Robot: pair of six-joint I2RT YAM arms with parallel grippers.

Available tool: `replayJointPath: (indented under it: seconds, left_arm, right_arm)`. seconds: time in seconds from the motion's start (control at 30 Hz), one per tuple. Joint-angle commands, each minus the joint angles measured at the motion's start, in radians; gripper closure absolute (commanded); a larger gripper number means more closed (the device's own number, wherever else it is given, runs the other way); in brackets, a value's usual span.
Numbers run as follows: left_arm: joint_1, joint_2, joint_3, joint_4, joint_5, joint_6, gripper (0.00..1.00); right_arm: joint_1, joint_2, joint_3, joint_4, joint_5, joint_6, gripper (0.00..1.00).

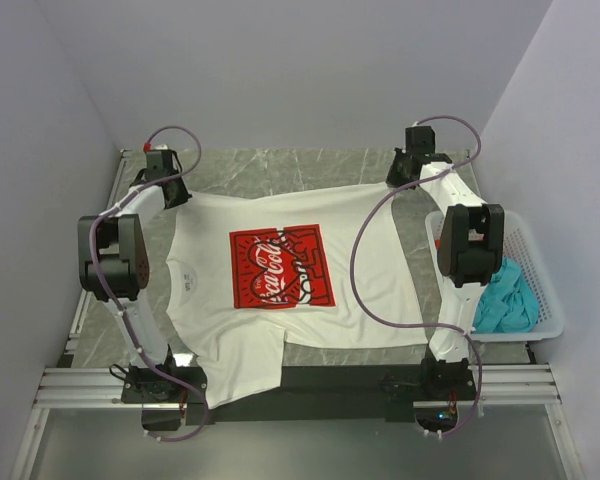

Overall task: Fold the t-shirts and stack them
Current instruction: Fold the tshirt

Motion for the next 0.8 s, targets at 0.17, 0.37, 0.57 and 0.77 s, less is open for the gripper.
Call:
replayJointPath:
  seconds: [0.17,0.37,0.57,0.77]
  left_arm:
    - [0.026,-0.088,-0.030,0.046,0.010,-0.013,0.99]
    - [0.026,-0.152,-0.065,0.032,0.028,-0.021,0.99]
    - [0.026,-0.238,-0.131,0.004,0.039,-0.048,0.99]
    - [0.026,-0.356,-0.221,-0.014,0.037,-0.084,0.99]
  right_arm:
    - [-0.022,-0.040,-0.011,0.044,0.015,0.003,1.00]
    - [-0.022,-0.093,-0.044,0.050,0.015,0.012,1.00]
    - [-0.022,-0.158,-0.123,0.076,0.008,0.033,1.00]
    - [-0.023,-0.247,-0.246,0.112,-0.004,0.072,1.00]
